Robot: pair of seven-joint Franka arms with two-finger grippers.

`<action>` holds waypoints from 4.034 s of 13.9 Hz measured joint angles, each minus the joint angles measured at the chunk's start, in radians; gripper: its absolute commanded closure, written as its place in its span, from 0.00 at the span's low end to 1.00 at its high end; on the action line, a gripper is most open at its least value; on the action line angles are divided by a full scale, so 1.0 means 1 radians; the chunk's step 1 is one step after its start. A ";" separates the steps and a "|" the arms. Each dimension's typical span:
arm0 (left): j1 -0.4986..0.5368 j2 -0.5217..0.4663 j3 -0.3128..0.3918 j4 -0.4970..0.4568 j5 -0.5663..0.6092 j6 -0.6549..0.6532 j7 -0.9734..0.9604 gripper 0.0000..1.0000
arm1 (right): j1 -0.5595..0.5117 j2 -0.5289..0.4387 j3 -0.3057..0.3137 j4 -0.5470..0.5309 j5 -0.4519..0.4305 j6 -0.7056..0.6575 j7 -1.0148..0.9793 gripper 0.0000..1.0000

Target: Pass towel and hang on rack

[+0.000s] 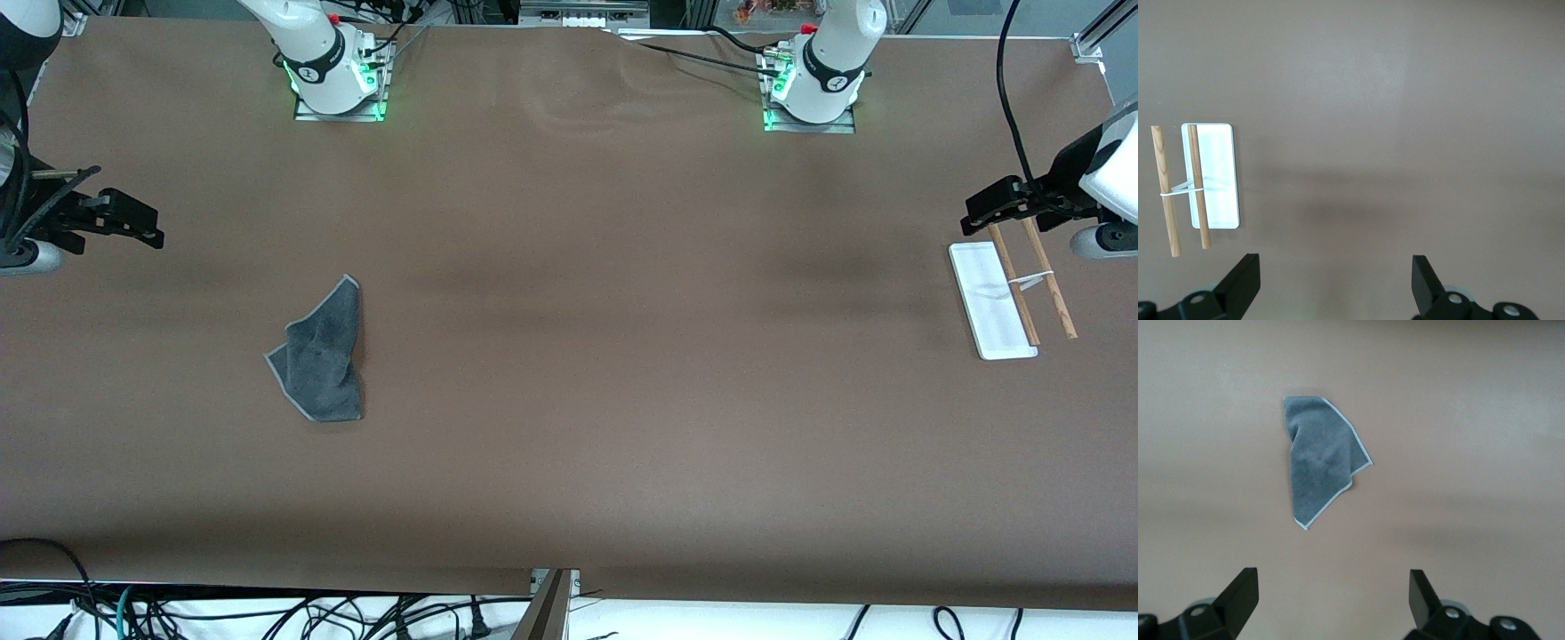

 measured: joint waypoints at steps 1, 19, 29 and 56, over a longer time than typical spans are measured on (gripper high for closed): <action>0.000 0.000 0.000 0.000 0.000 0.000 0.000 0.00 | 0.000 0.000 0.000 0.000 0.000 0.000 0.000 0.00; 0.000 0.000 0.000 0.001 0.000 0.000 0.000 0.00 | 0.049 0.180 0.012 -0.003 0.000 0.227 -0.001 0.00; 0.000 0.000 0.000 0.002 0.000 0.000 0.000 0.00 | 0.095 0.502 0.012 -0.003 0.000 0.555 0.002 0.00; 0.000 0.000 0.000 0.003 0.000 0.000 0.000 0.00 | 0.183 0.565 0.018 0.171 0.003 0.436 0.097 1.00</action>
